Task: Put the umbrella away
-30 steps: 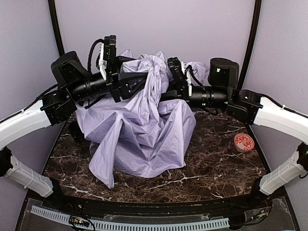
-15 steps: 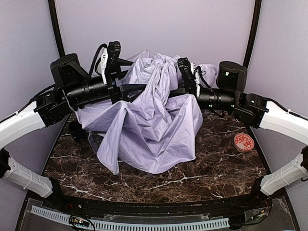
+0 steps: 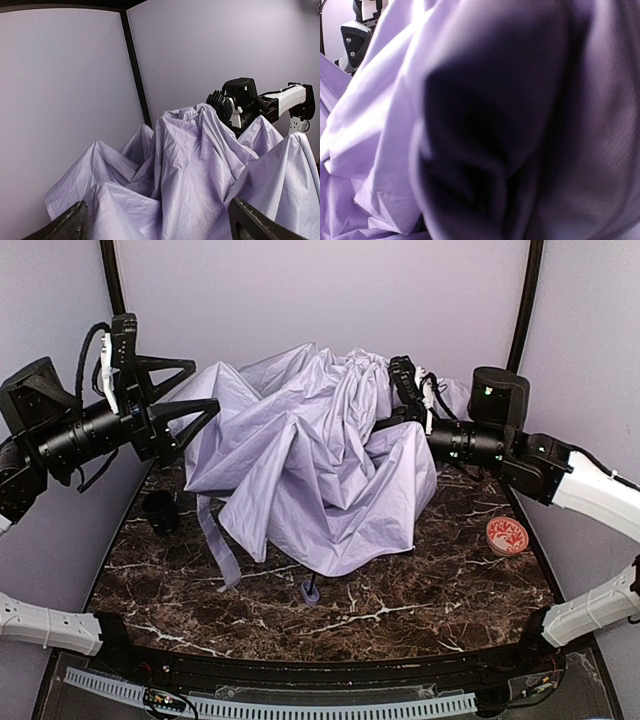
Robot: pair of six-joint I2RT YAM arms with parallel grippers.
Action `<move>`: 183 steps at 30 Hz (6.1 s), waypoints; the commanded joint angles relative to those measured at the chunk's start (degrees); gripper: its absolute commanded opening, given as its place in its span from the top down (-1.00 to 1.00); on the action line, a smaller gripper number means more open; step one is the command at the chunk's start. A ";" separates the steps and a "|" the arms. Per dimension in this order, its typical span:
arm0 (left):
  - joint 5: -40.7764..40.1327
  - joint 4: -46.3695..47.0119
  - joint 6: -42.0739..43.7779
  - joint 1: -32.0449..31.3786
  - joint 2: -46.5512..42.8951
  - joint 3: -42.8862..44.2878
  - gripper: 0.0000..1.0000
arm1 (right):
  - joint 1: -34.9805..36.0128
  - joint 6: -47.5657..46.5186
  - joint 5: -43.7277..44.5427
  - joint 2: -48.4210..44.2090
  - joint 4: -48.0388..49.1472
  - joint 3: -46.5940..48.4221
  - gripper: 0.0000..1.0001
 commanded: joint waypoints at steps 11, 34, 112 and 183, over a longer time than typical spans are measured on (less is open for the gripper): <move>-9.43 -9.89 -3.86 0.06 -5.61 -7.57 -0.98 | -1.13 -5.04 -2.20 0.87 -3.49 3.51 1.00; 30.52 23.61 -8.66 2.10 25.35 1.32 -0.59 | 6.15 -14.10 -3.12 14.98 -17.00 22.89 0.82; 13.65 42.49 1.32 1.73 35.82 -40.61 0.23 | 16.53 -20.72 38.37 27.62 7.93 -5.42 0.90; 3.60 33.83 6.03 -1.78 21.52 -30.37 1.00 | 0.87 33.84 18.56 5.93 -23.56 -5.37 -0.67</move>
